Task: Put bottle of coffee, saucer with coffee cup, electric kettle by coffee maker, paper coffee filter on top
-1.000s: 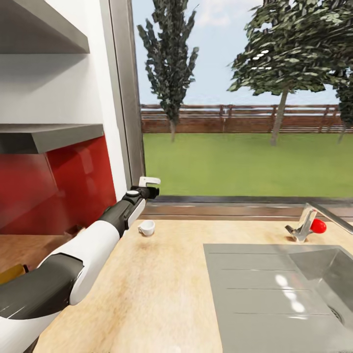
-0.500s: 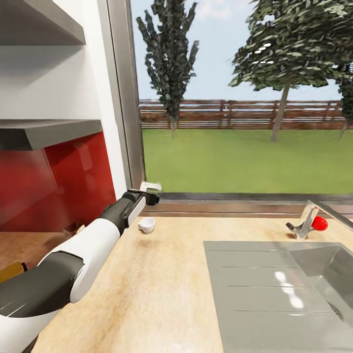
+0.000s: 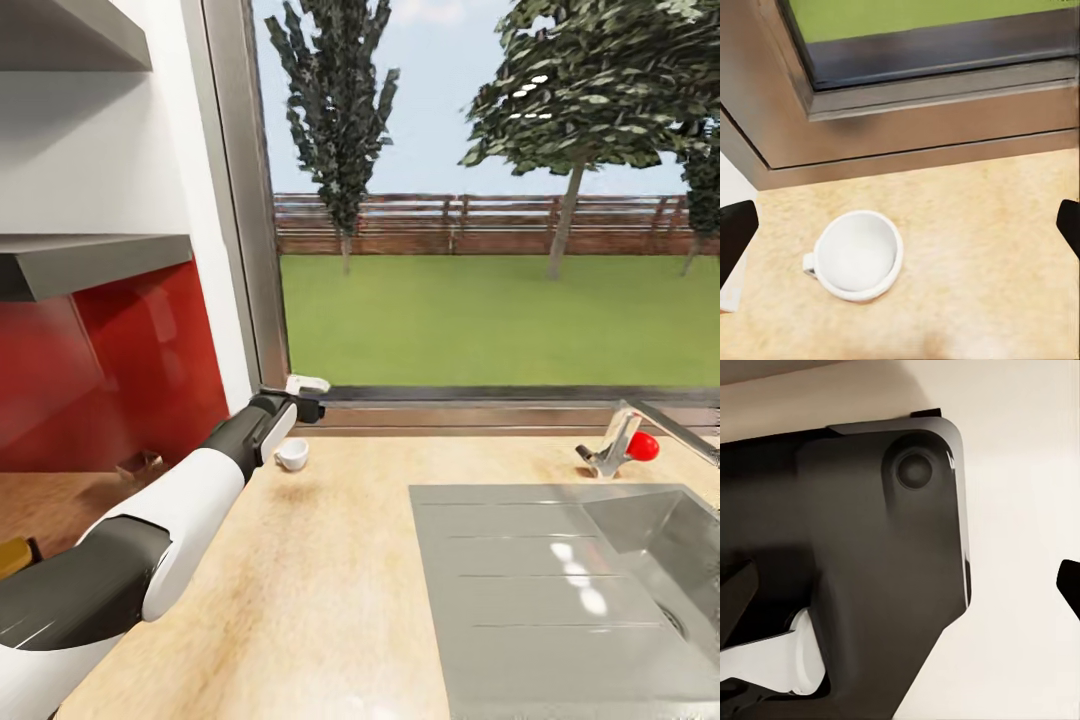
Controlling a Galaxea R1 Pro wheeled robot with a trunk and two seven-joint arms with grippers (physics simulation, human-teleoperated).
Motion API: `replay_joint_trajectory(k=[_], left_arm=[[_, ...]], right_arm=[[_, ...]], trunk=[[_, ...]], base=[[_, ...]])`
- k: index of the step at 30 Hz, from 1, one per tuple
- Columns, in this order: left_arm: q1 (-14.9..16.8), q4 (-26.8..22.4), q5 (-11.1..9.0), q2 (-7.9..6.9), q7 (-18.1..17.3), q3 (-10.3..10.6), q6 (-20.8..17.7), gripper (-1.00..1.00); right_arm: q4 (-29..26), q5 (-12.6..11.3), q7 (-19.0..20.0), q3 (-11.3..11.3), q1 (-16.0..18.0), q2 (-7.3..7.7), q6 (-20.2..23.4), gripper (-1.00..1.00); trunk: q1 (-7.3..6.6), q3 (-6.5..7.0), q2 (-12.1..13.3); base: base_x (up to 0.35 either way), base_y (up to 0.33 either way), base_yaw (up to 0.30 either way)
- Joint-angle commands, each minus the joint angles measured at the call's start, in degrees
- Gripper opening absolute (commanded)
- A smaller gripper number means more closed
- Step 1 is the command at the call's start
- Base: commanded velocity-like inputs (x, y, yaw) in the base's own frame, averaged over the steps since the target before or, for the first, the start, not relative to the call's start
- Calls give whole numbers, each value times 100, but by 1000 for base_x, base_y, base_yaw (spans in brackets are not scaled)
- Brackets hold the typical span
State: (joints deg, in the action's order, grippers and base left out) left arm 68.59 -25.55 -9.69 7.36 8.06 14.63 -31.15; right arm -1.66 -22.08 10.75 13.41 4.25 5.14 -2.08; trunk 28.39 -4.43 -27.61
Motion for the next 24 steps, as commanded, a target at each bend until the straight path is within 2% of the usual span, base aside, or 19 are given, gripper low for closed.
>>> replay_joint_trajectory(k=[1, 5, 12, 24], left_arm=[[5, -8, -111, -6, 46, 44, -24, 100], [3, -11, -300, -7, 46, 56, -15, 100], [-1, -11, -321, -7, 46, 57, -1, 100], [-4, -11, -322, -15, 46, 58, 27, 100]], right_arm=[[8, -59, 23, 48, 6, 3, -20, 100], [8, -59, 23, 48, 6, 1, -20, 100], [8, -59, 23, 48, 6, -3, -20, 100], [8, -59, 23, 48, 6, -4, -20, 100]], trunk=[[3, -21, -12], [3, -58, -12], [3, -122, -12], [3, -233, -12]], base=[[0, 0, -122], [0, 0, -114], [0, 0, -80], [0, 0, -3]])
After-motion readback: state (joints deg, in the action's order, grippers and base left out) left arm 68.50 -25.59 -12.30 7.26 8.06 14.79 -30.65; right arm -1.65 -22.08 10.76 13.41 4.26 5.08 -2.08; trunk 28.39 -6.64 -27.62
